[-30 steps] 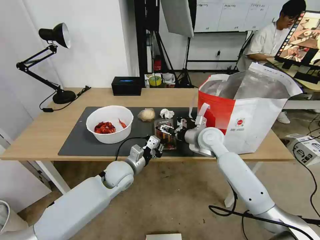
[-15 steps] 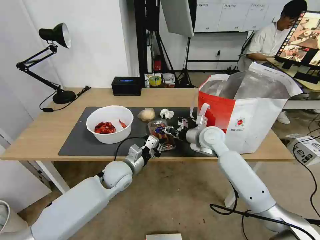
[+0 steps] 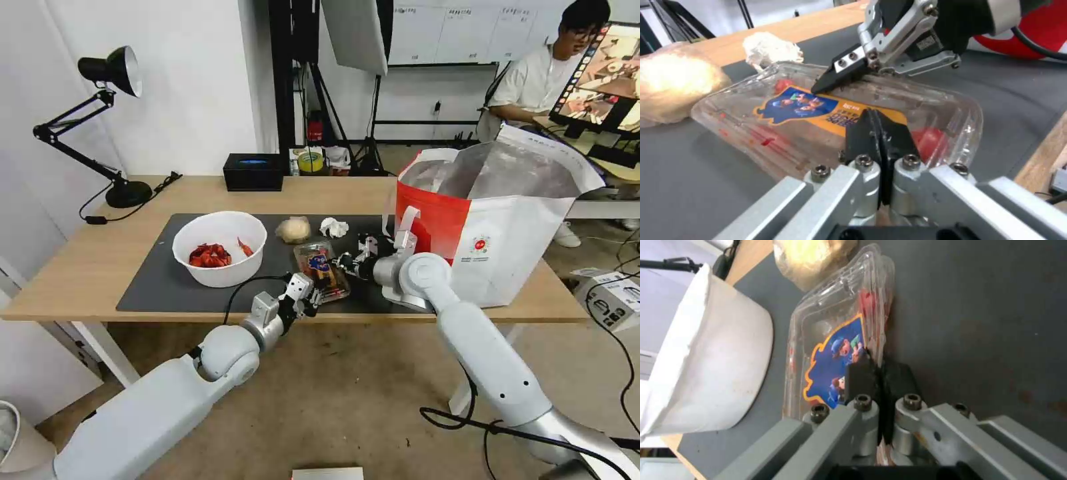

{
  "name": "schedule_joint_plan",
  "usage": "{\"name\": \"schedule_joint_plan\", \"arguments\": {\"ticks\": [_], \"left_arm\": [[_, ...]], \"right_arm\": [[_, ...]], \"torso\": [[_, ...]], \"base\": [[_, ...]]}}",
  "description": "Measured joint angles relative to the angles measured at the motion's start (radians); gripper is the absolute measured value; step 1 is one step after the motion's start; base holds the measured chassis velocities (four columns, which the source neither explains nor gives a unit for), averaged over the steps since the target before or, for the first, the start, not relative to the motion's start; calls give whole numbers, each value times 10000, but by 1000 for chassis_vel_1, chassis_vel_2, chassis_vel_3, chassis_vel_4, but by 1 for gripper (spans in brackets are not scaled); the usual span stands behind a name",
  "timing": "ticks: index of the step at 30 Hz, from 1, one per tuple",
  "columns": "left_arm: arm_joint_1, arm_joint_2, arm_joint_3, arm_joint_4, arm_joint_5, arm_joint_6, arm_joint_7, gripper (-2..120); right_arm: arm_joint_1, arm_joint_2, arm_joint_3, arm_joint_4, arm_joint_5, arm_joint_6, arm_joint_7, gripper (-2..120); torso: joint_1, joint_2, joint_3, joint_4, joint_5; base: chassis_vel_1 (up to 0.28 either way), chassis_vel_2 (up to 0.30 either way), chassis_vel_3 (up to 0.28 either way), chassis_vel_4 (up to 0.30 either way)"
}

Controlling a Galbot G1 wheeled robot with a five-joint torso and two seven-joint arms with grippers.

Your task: Pick up the trash from the table and place it into the takeout bag.

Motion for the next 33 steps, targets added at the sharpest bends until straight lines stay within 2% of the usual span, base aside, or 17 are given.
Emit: {"name": "schedule_joint_plan", "arguments": {"ticks": [8, 10, 11, 13, 14, 17, 19, 21, 22, 24, 25, 27, 28, 29, 30, 33], "left_arm": [[582, 378, -651, -555, -6, -35, 28, 1], [991, 504, -1017, -784, -6, -51, 24, 9], [991, 504, -1017, -784, -6, -51, 24, 9], [1670, 628, -1714, -1151, -6, -108, 22, 22], [1670, 628, -1714, -1151, -6, -108, 22, 22], [2343, 710, -2574, -1508, -7, -174, 12, 35], [2510, 742, -2776, -1604, -16, -197, -7, 38], [2786, 782, -3203, -1803, -61, -230, -37, 50], [2786, 782, -3203, -1803, -61, -230, -37, 50], [3015, 806, -3457, -1904, -101, -320, -77, 61], [3015, 806, -3457, -1904, -101, -320, -77, 61], [3262, 875, -3635, -1982, -105, -442, -97, 71], [3262, 875, -3635, -1982, -105, -442, -97, 71], [3458, 930, -3748, -2071, -93, -499, -101, 79], [3458, 930, -3748, -2071, -93, -499, -101, 79], [3780, 1034, -3927, -2221, -22, -569, -102, 93]], "right_arm": [[-13, 39, 122, -7, 2, 40, -40, 0], [-11, 36, 149, 4, 0, 83, -122, 0], [-11, 36, 149, 4, 0, 83, -122, 0], [-19, 21, 174, 66, 0, 192, -236, 0], [-19, 21, 174, 66, 0, 192, -236, 0], [-72, 9, 218, 160, -2, 219, -319, 0], [-88, 3, 235, 214, -3, 222, -328, 0], [-85, -35, 279, 407, -6, 231, -370, 0], [-85, -35, 279, 407, -6, 231, -370, 0], [-81, -103, 307, 610, -10, 245, -414, 0], [-81, -103, 307, 610, -10, 245, -414, 0], [-83, -208, 307, 772, -12, 266, -498, 0], [-83, -208, 307, 772, -12, 266, -498, 0], [-87, -292, 327, 915, -12, 282, -577, 0], [-87, -292, 327, 915, -12, 282, -577, 0], [-91, -469, 490, 1252, -20, 342, -802, 0]], "torso": [[0, -1, 0, -2, 0], [0, 0, 0, -2, -1], [0, 0, 0, -2, -1], [0, -2, 0, -1, -1], [0, -2, 0, -1, -1], [0, -2, 0, 0, -1], [0, -2, 0, 0, 0], [0, -1, 0, -1, 0], [0, -1, 0, -1, 0], [0, -2, 0, -1, -1], [0, -2, 0, -1, -1], [0, -2, 0, -1, -1], [0, -2, 0, -1, -1], [0, -2, 0, -1, 0], [0, -2, 0, -1, 0], [0, -1, 0, -1, 0]], "base": [[0, 0, 0, 0], [0, 0, 0, 0], [0, 0, 0, 0], [0, 0, 0, 0], [0, 0, 0, 0], [0, 0, 0, 0], [0, 0, 0, 0], [0, 0, 0, 0], [0, 0, 0, 0], [0, 0, 0, 0], [0, 0, 0, 0], [0, 0, 0, 0], [0, 0, 0, 0], [0, 0, 0, 0], [0, 0, 0, 0], [0, 0, 0, 0]]}}
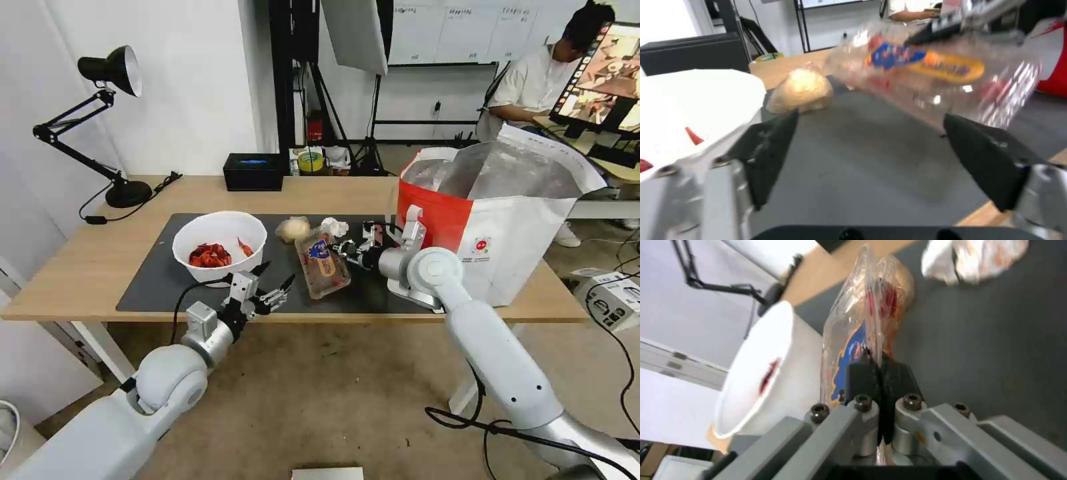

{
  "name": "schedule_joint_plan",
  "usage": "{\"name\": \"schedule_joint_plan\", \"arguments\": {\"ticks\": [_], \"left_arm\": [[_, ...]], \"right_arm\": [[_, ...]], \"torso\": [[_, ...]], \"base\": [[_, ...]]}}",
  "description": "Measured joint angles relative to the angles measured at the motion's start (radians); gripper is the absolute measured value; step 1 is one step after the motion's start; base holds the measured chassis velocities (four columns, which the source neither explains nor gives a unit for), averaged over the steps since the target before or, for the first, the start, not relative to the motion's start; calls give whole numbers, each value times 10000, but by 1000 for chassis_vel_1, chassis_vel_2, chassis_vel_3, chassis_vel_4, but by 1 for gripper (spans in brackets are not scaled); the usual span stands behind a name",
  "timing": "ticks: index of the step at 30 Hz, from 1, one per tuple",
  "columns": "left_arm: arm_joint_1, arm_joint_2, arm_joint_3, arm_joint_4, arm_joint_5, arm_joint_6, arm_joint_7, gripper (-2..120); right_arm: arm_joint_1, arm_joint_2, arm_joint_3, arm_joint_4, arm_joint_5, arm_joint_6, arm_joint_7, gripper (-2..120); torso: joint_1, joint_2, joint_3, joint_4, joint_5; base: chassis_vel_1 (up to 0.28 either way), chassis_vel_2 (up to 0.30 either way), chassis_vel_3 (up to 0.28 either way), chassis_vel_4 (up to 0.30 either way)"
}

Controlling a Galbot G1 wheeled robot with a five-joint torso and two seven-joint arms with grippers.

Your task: Pick up the trash from the table and place it into the takeout bag.

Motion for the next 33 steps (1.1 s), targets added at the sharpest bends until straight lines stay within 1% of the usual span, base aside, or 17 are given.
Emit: {"name": "schedule_joint_plan", "arguments": {"ticks": [1, 4, 7, 9, 14, 17, 18, 20, 26, 33], "left_arm": [[0, 0, 0, 0, 0, 0, 0, 93], [350, 75, -231, -93, 66, -158, -4, 99], [436, 84, -281, -96, 86, -198, -8, 100], [667, 88, -418, -98, 131, -292, -20, 100], [960, 71, -645, -104, 178, -366, -152, 100], [960, 71, -645, -104, 178, -366, -152, 100], [1162, 64, -807, -134, 179, -377, -210, 100], [1338, 40, -934, -155, 178, -378, -235, 100], [1671, 10, -1133, -214, 181, -378, -245, 100], [1918, -9, -1320, -294, 184, -401, -248, 100]], "right_arm": [[0, 0, 0, 0, 0, 0, 0, 0], [-18, -288, 170, 543, -10, 216, -347, 0], [-23, -361, 223, 691, -10, 274, -426, 0], [4, -563, 382, 1195, -6, 465, -596, 0], [148, -785, 611, 1811, 85, 729, -678, 0], [148, -785, 611, 1811, 85, 729, -678, 0], [307, -913, 732, 2114, 284, 909, -664, 0], [505, -988, 850, 2300, 451, 1066, -633, 0], [880, -1037, 1165, 2478, 541, 1347, -498, 0], [1167, -1415, 1596, 2622, 458, 1732, -201, 0]], "torso": [[0, 0, 0, 0, 0], [0, 0, 0, 0, 0], [0, 0, 0, 0, 0], [0, 0, 0, 0, 0], [0, 1, 0, -1, 0], [0, 1, 0, -1, 0], [0, 2, 0, 0, 0], [0, 2, 0, -1, 0], [1, 2, 0, 0, 0], [1, 1, 1, 0, 1]], "base": [[0, 0, 0, 0], [0, 0, 0, 0], [0, 0, 0, 0], [0, 0, 0, 0], [0, 0, 0, 0], [0, 0, 0, 0], [0, 0, 0, 0], [0, 0, 0, 0], [0, 0, 0, 0], [0, 0, 0, 0]]}}
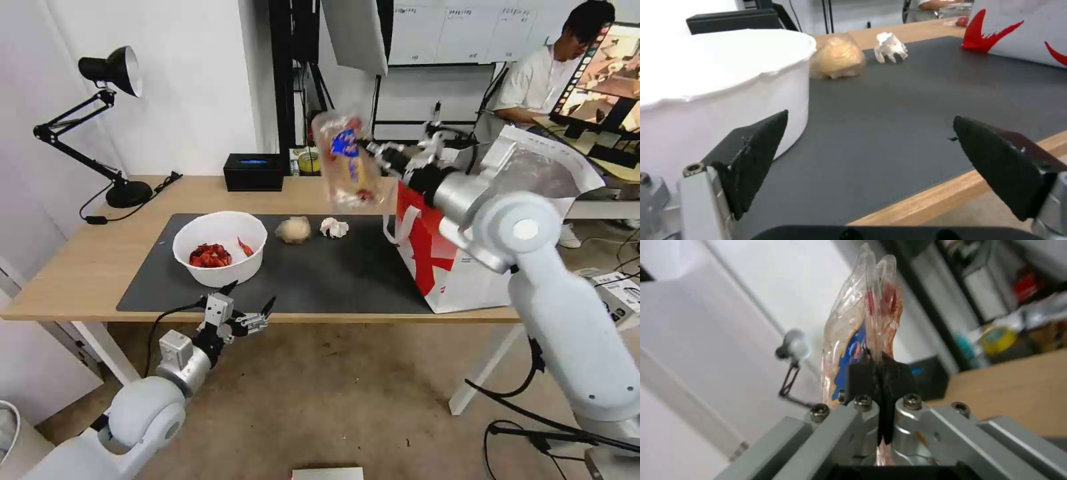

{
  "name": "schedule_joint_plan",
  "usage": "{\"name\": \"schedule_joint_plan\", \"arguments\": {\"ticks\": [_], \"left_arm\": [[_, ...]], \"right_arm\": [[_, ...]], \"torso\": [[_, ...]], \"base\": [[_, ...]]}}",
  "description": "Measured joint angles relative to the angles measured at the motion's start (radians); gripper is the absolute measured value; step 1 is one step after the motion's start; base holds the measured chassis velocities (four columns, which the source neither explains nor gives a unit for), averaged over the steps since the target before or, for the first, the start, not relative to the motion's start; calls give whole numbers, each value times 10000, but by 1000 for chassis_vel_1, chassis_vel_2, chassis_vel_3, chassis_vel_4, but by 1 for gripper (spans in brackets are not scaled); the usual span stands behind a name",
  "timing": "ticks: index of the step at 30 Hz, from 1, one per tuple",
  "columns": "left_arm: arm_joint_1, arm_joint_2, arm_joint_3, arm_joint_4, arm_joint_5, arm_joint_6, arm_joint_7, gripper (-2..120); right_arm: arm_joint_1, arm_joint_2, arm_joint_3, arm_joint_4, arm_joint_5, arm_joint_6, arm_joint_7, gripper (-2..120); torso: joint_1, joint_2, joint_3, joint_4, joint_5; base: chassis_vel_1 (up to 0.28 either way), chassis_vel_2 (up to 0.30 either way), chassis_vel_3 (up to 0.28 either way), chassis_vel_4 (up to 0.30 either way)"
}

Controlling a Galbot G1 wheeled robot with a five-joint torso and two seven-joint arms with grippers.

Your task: Pick up the trash from the table and place it into the takeout bag.

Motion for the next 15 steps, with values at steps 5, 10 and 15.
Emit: {"name": "schedule_joint_plan", "arguments": {"ticks": [5, 10, 15], "left_arm": [[23, -6, -14, -12, 1, -6, 0, 100], [32, -19, -19, -20, 3, -14, 0, 100], [-22, -179, 176, 4, 20, -37, 0, 100]], "right_arm": [[58, -150, 112, 18, -93, 100, 62, 0], [127, -461, 354, 28, -205, 192, 183, 0], [2, -1829, 1352, -120, -252, 231, 575, 0]], "torso": [[-1, 0, 0, 1, 0], [0, 0, 0, 0, 0], [0, 0, 0, -2, 1]], "base": [[0, 0, 0, 0], [0, 0, 0, 0], [0, 0, 0, 0]]}}
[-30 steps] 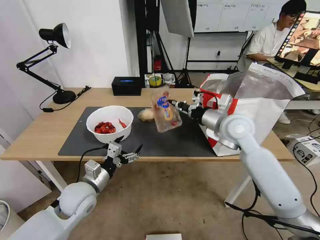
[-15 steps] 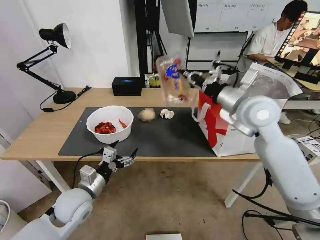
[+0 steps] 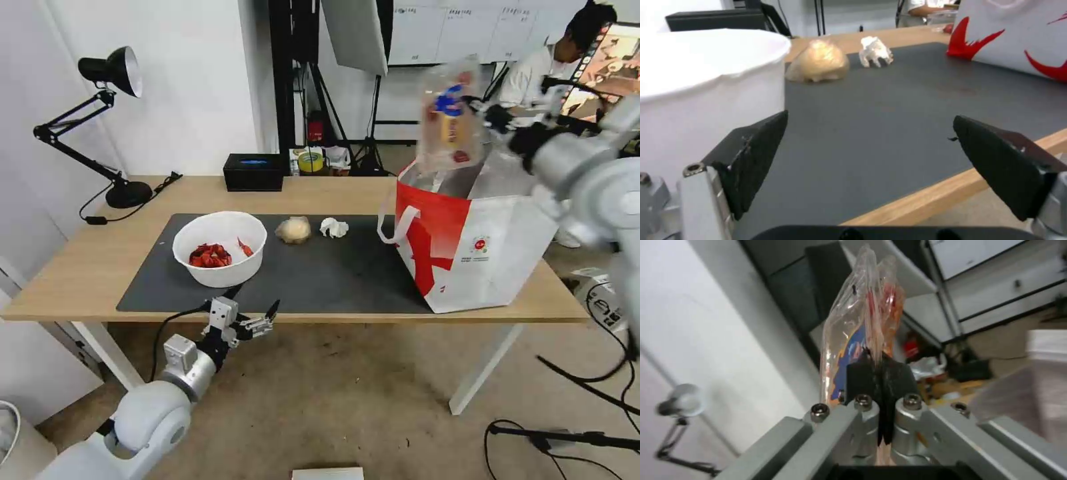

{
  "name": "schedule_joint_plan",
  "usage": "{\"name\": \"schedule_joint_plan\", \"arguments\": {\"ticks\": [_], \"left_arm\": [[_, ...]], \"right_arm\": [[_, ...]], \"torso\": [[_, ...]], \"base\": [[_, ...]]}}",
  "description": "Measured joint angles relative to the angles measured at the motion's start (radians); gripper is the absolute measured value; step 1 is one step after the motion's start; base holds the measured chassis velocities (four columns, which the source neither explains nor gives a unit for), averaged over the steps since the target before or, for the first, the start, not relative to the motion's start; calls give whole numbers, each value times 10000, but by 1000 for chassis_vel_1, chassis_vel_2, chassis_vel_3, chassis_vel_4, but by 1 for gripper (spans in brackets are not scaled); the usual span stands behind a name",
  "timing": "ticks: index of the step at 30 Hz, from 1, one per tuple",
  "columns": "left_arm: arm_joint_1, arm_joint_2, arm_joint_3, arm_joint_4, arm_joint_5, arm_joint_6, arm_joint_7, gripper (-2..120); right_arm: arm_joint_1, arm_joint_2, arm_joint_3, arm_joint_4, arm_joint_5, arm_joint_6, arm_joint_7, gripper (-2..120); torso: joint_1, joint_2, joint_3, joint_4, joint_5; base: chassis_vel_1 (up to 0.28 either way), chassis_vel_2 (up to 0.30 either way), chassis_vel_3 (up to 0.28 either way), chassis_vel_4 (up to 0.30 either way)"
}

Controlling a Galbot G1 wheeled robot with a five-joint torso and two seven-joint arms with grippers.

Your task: Pick up the trash from the table and place it into the takeout bag.

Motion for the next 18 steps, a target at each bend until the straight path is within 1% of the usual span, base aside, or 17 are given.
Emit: {"name": "schedule_joint_plan", "arguments": {"ticks": [1, 2, 4, 5, 8, 9, 12, 18], "left_arm": [[0, 0, 0, 0, 0, 0, 0, 100], [-39, -90, 92, 31, 11, -4, 4, 100], [-192, -163, 227, 35, 23, -9, 6, 100], [-192, -163, 227, 35, 23, -9, 6, 100], [-326, -157, 360, -42, 24, -9, 11, 100], [-326, -157, 360, -42, 24, -9, 11, 100], [-257, -120, 356, -151, 23, -9, 11, 100], [-73, -130, 298, -261, 52, -9, 12, 100]], "right_arm": [[0, 0, 0, 0, 0, 0, 0, 0], [-176, -359, 255, -32, 5, 0, 64, 0], [-491, -824, 676, -54, -90, -3, 130, 0], [-491, -824, 676, -54, -90, -3, 130, 0], [-1331, -1271, 1166, -72, -652, -66, 95, 0], [-1331, -1271, 1166, -72, -652, -66, 95, 0], [-2002, -1263, 1361, 1, -819, -88, 81, 0], [-2481, -1167, 1418, 125, -824, -104, 123, 0]], "torso": [[0, 0, 0, 0, 0], [0, 0, 0, -1, 1], [0, 0, 0, -2, 0], [0, 0, 0, -2, 0], [1, 0, -1, 0, -1], [1, 0, -1, 0, -1], [1, 0, -1, 0, -2], [0, -1, 0, 2, -2]], "base": [[0, 0, 0, 0], [0, 0, 0, 0], [0, 0, 0, 0], [0, 0, 0, 0], [0, 0, 0, 0], [0, 0, 0, 0], [0, 0, 0, 0], [0, 0, 0, 0]]}}
